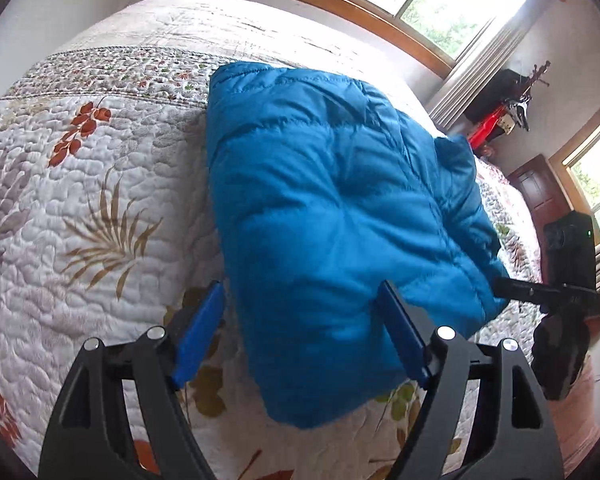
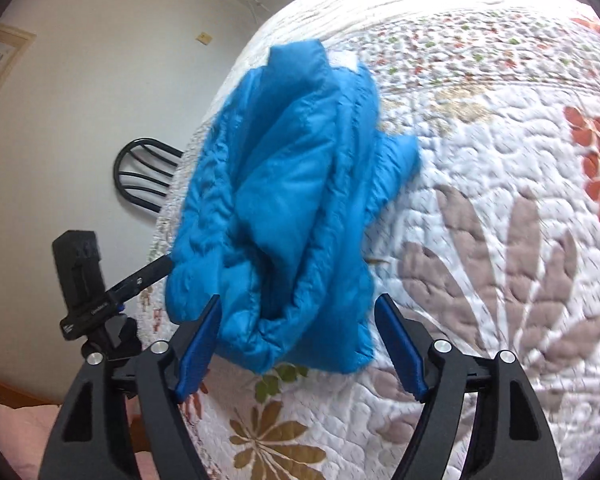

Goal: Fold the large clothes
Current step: 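Lower the flipped bundle onto the bedspread with both grippers, then open both grippers and withdraw them from the folded jacket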

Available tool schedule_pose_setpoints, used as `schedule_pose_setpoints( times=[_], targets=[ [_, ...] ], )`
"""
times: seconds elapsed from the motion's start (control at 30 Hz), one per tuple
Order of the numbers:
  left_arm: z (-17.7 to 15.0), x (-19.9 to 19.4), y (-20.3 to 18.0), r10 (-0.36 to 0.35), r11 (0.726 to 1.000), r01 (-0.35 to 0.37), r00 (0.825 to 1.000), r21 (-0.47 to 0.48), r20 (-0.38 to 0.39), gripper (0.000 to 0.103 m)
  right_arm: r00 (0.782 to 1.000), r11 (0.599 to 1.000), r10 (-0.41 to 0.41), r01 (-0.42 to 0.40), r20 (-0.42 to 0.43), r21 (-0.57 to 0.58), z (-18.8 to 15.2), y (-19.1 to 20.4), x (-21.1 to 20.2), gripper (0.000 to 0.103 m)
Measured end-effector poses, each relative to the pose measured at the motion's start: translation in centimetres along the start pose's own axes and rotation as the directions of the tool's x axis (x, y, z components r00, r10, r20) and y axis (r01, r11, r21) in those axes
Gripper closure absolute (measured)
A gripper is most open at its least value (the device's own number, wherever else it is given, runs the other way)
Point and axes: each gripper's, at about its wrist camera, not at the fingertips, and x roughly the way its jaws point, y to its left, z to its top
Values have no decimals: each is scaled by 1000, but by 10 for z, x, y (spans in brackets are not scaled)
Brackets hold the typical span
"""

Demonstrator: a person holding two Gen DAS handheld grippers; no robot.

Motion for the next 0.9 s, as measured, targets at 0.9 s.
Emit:
schedule_pose_setpoints(
  times=[0.9],
  targets=[
    [-46, -71, -37, 286, 958, -286, 958, 34, 20, 12, 894, 890, -430, 443, 126, -106, -71, 85, -39, 4]
  ],
)
